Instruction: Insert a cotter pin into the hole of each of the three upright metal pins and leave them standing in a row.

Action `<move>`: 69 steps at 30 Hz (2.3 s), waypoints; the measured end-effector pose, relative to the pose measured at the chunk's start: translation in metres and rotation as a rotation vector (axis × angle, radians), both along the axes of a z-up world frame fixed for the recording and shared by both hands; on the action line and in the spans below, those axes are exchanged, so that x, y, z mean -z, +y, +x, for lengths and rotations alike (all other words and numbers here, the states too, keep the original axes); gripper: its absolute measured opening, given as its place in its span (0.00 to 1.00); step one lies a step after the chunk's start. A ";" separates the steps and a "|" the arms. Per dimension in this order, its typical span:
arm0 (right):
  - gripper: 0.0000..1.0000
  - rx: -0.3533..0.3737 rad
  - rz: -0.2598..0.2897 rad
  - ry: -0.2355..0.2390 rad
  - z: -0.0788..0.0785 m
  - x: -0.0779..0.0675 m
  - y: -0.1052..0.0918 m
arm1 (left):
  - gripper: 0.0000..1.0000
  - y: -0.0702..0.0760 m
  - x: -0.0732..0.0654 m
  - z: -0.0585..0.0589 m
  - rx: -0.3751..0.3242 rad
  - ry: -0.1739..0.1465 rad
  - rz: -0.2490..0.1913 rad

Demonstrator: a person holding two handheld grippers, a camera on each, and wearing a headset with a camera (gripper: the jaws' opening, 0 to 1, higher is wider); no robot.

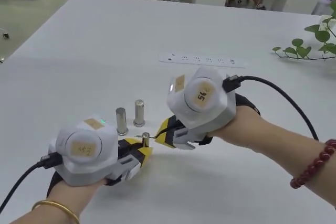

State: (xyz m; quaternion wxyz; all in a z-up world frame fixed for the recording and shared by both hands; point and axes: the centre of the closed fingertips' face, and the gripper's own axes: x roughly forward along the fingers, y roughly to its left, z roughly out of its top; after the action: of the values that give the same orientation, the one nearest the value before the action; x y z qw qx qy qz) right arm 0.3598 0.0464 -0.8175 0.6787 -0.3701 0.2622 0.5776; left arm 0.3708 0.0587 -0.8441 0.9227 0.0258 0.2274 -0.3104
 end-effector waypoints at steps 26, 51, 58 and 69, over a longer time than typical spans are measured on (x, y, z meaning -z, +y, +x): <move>0.07 0.055 0.041 0.040 0.001 0.001 0.005 | 0.08 -0.001 0.005 0.000 0.006 0.010 0.017; 0.09 0.106 0.047 0.059 0.004 0.005 -0.008 | 0.08 0.004 0.007 0.009 -0.005 0.013 0.005; 0.10 0.125 0.056 0.072 0.005 0.006 -0.011 | 0.08 0.006 0.013 0.007 -0.008 0.050 0.011; 0.10 0.152 0.060 0.073 0.009 0.005 -0.017 | 0.15 0.008 0.012 0.006 -0.020 0.063 -0.005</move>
State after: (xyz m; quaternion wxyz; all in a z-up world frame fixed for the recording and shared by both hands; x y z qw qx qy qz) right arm 0.3691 0.0291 -0.8221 0.7214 -0.3073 0.2969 0.5450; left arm 0.3772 0.0664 -0.8562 0.9182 0.0113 0.2558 -0.3023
